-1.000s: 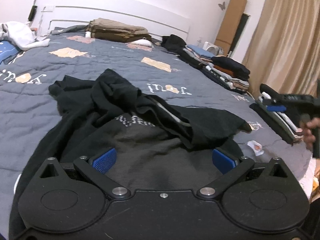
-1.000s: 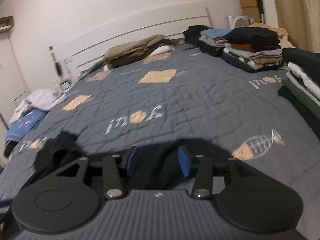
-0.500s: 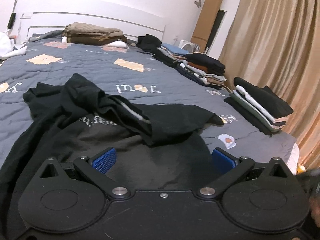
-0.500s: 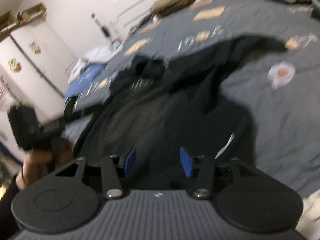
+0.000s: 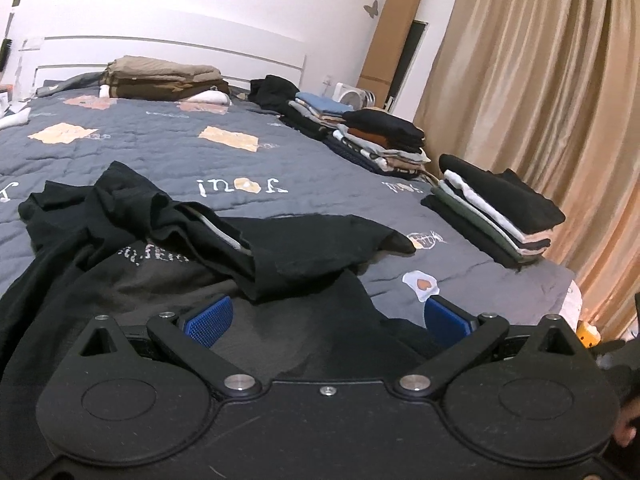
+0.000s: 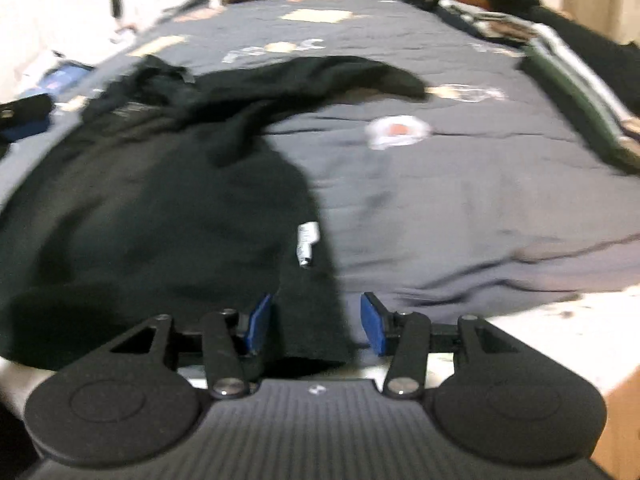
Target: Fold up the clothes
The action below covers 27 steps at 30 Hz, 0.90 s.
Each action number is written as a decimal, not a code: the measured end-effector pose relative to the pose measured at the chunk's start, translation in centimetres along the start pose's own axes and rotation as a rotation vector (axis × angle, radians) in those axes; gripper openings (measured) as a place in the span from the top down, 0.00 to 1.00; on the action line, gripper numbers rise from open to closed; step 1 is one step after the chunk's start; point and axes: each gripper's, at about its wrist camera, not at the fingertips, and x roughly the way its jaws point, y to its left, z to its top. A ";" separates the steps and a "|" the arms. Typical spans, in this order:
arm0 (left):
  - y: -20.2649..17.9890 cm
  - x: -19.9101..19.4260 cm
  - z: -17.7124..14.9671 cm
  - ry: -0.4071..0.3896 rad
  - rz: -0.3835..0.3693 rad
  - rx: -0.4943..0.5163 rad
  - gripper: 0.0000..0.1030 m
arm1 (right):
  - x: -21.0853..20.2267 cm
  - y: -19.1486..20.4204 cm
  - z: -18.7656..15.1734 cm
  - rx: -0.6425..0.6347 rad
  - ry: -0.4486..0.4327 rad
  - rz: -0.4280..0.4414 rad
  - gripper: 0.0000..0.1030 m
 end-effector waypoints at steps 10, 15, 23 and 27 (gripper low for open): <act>0.1 0.2 -0.2 0.005 0.006 0.002 0.00 | 1.8 -0.9 -0.8 0.098 0.012 0.082 0.47; 0.4 -0.1 0.0 -0.009 0.006 -0.011 0.00 | 3.0 -3.0 -2.1 0.279 0.029 0.236 0.94; 1.0 -0.5 0.3 -0.022 0.014 -0.034 0.00 | -3.3 -6.2 -1.8 0.452 -0.162 0.304 0.95; 1.2 -0.7 0.3 -0.023 0.023 -0.036 0.00 | -2.8 -6.4 -0.8 0.367 -0.025 0.203 0.94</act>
